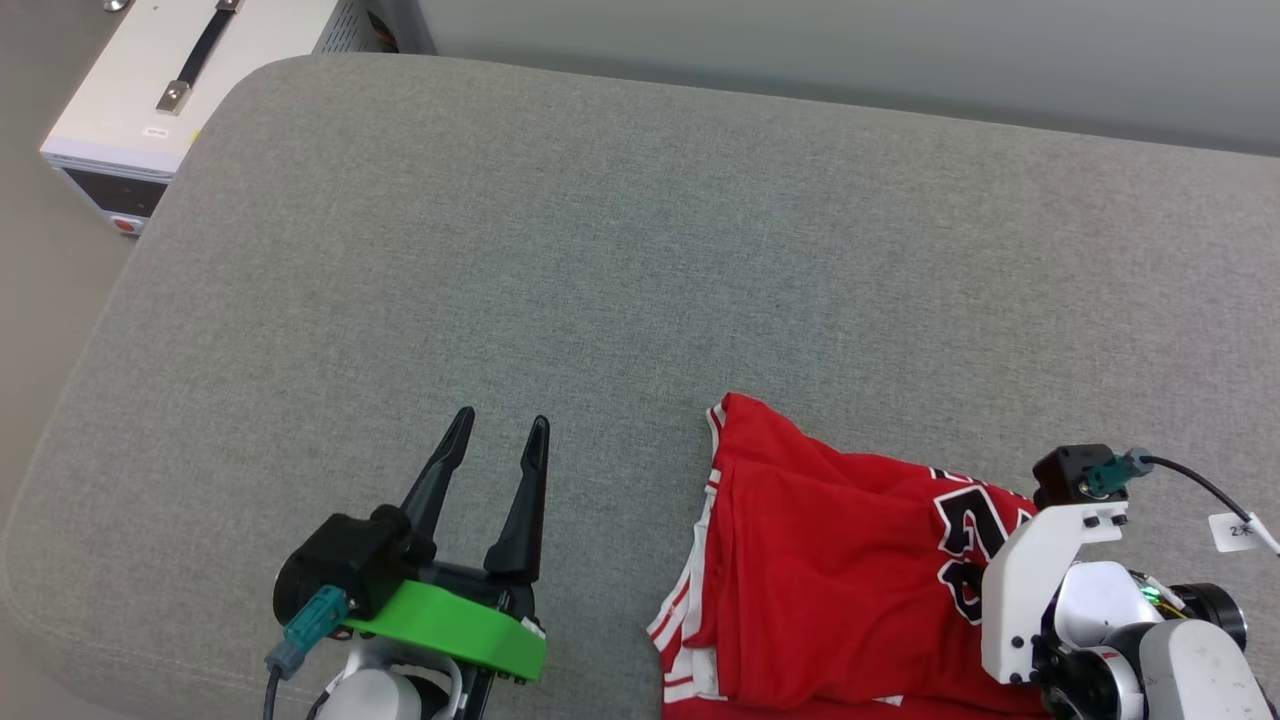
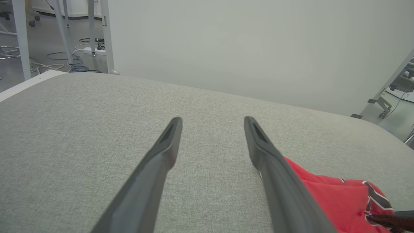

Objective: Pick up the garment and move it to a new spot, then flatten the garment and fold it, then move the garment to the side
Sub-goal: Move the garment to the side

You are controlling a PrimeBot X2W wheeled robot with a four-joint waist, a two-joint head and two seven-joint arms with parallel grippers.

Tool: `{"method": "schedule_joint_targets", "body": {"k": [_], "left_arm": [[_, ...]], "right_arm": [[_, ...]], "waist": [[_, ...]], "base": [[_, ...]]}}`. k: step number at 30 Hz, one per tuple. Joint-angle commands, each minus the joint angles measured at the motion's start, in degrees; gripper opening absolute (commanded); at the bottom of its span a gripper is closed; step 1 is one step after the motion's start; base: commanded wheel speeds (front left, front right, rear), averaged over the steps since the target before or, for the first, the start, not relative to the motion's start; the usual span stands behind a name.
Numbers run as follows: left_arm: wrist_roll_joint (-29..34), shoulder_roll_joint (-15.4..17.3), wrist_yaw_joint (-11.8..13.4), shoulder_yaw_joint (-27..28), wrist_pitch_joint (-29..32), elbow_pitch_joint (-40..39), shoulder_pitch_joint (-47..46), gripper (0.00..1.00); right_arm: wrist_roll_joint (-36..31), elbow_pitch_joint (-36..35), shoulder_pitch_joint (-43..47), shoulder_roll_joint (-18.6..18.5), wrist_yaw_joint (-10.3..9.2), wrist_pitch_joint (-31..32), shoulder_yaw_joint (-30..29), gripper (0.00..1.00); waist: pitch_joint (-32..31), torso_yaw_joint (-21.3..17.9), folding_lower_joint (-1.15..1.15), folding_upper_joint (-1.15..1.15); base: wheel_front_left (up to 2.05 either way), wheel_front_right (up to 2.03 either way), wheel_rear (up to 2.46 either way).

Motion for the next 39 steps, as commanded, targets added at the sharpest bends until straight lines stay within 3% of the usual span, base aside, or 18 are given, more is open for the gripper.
{"method": "schedule_joint_targets", "body": {"k": [1, 5, 12, 20, 23, 29, 33, 39], "left_arm": [[0.4, 0.1, -0.2, 0.0, -0.3, 0.1, -0.9, 1.00], [0.3, 0.5, -0.2, 0.2, -0.3, 0.0, -0.4, 1.00], [0.0, 1.0, -0.2, -0.3, -0.3, -0.3, 0.2, 1.00], [0.4, 2.2, -0.2, -1.6, -0.3, -1.3, -1.8, 1.00], [0.7, 3.1, -0.2, -2.4, -0.3, -1.7, -3.6, 1.00], [1.4, 5.2, -0.2, -4.4, -0.3, -3.1, -7.3, 1.00], [1.8, 6.8, -0.2, -5.9, -0.3, -4.1, -9.8, 1.00], [2.3, 9.1, -0.2, -6.8, -0.3, -5.5, -12.7, 1.00]], "right_arm": [[0.2, 2.0, 0.1, 0.3, -0.04, -0.6, 1.1, 0.00], [0.0, 1.6, -0.9, -2.4, -0.04, -3.4, 3.4, 0.00], [-1.0, -2.9, -3.2, -11.0, -0.04, -5.4, 9.3, 0.00], [-2.4, -7.5, -9.7, -25.3, -0.04, -5.0, 16.7, 0.00], [-3.2, -7.1, -13.1, -31.5, -0.04, -5.5, 18.0, 0.00], [-2.5, -2.4, -18.3, -39.5, -0.04, -9.5, 18.2, 0.00], [-4.7, 2.3, -21.7, -42.6, -0.04, -13.8, 19.3, 0.00], [-6.1, 8.8, -26.2, -42.9, -0.04, -19.7, 19.0, 0.00]], "waist": [[-0.5, -0.3, 0.00, 0.00], [-1.6, -1.8, 0.00, 0.00], [-2.0, -7.1, 0.00, 0.00], [2.7, -15.9, 0.00, 0.00], [5.2, -19.1, 0.00, 0.00], [10.3, -23.8, 0.00, 0.00], [13.1, -26.0, 0.00, 0.00], [16.6, -28.5, 0.00, 0.00]], "base": [[0.00, 0.00, 0.00], [0.00, 0.00, 0.00], [0.00, 0.00, 0.00], [0.00, 0.00, 0.00], [0.00, 0.00, 0.00], [0.00, 0.00, 0.00], [0.00, 0.00, 0.00], [0.00, 0.00, 0.00]]}}
